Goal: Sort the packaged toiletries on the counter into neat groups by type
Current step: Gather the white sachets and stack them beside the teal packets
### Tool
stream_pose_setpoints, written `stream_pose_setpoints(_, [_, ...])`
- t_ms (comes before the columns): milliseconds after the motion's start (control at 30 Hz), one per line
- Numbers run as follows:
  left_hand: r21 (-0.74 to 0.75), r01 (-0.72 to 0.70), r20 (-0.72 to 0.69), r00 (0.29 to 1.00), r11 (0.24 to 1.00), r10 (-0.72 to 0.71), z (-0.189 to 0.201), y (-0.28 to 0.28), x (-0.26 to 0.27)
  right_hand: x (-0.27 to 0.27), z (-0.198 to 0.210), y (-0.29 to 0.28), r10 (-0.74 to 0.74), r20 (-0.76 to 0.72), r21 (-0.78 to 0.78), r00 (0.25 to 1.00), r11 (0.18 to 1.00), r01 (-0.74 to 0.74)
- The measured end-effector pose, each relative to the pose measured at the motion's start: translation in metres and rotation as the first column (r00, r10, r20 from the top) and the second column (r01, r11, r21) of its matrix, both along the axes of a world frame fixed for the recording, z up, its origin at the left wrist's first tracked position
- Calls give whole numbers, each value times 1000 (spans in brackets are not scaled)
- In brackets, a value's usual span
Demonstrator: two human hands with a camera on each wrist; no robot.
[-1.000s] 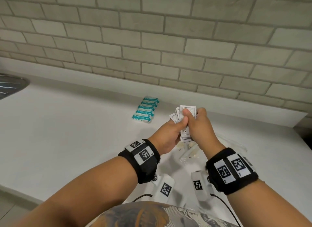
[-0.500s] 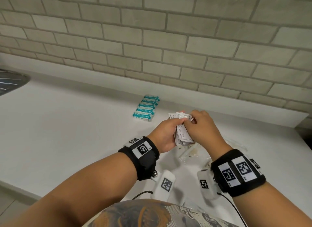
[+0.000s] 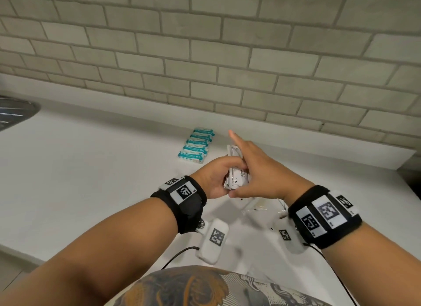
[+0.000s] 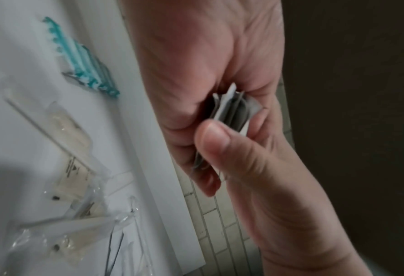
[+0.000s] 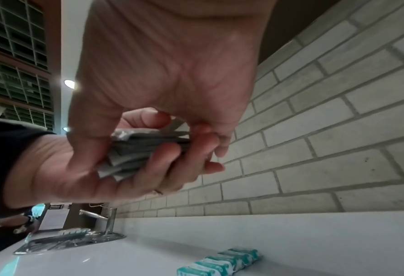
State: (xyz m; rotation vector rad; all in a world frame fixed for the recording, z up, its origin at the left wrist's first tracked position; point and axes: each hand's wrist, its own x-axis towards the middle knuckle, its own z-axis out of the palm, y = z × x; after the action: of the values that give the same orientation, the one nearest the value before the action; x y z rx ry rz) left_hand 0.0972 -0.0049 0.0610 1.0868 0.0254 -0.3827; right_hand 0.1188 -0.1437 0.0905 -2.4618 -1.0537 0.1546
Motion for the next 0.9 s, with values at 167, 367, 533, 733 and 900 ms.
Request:
stream_pose_setpoints(167, [0, -72, 22, 997, 997, 71, 3, 0, 1, 1, 0, 2, 22, 134, -92, 991, 996, -10])
stream_pose_setpoints(367, [-83, -137, 20, 990, 987, 139, 5, -3, 8, 0, 5, 4, -7, 117, -48, 993, 999, 13])
stream_pose_setpoints(533, [45, -97, -29, 995, 994, 98, 6, 0, 14, 10, -3, 3, 39, 217, -56, 975, 998, -27])
stream_pose_setpoints(733, [92, -83, -77, 993, 992, 90, 0, 1, 19, 25, -14, 1, 21, 182, -76, 983, 997, -7])
stream_pose_setpoints(900, [-102, -309, -69, 950, 946, 303, -10, 9, 36, 39, -14, -2, -91, -442, 224, 893, 952, 208])
